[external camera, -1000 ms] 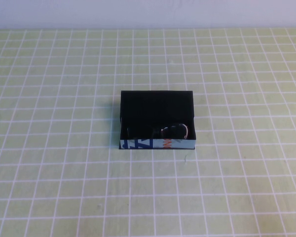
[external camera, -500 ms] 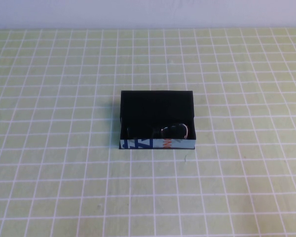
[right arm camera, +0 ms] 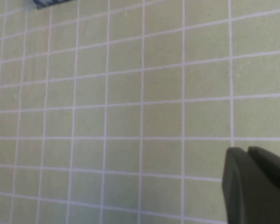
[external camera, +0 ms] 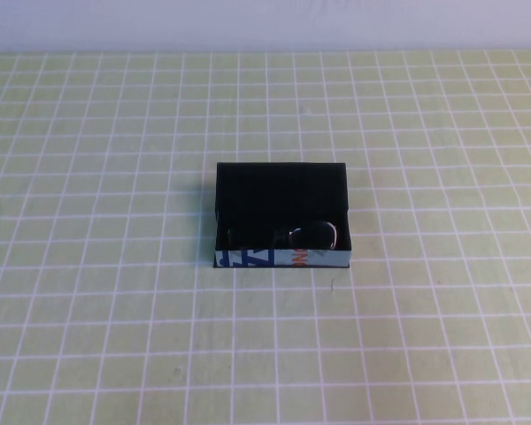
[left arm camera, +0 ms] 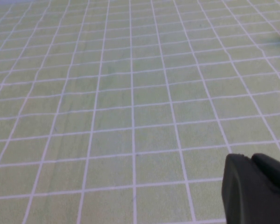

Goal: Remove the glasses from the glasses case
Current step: Pick up the glasses from the glasses case

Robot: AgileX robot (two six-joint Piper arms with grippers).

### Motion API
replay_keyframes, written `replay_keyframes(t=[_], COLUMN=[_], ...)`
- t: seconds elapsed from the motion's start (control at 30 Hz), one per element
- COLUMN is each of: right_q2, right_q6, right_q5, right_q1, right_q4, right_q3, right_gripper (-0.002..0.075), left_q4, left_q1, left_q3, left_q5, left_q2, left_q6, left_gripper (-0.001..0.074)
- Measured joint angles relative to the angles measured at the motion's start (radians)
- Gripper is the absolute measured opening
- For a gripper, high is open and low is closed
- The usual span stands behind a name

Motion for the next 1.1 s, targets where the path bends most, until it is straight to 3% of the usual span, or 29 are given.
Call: replay_keyframes(t=[0.3, 0.57, 0.73, 0.9, 1.1], right_q2=[0.349, 0.678, 0.904, 1.088, 1.259], right_q6=[-0.209, -0.376, -0.523, -0.708, -0.862], right_q5=[0.053, 0.050, 0.064, 0.130, 0.182], right_q1=[0.056, 0.370, 0.516, 0.578, 0.585], right_q4=[-0.013, -0.064, -0.124, -0.169, -0.257], right_q3=[-0.212, -0.487, -0.705, -0.932, -1.138], right_gripper=[-0.0018, -0.0018, -0.0018, -0.0018, 0.0020], left_q4=[0.000, 0.000, 0.000, 0.000, 0.000], left_q1=[0.000, 0.000, 0.000, 0.000, 0.000], left_q3=[0.000, 0.000, 0.000, 0.000, 0.000], left_q5=[0.000, 0.000, 0.000, 0.000, 0.000], left_q2=[0.000, 0.000, 0.000, 0.000, 0.000], left_q6=[0.000, 0.000, 0.000, 0.000, 0.000], left_gripper=[-0.0004, -0.0004, -0.0004, -0.0004, -0.0004])
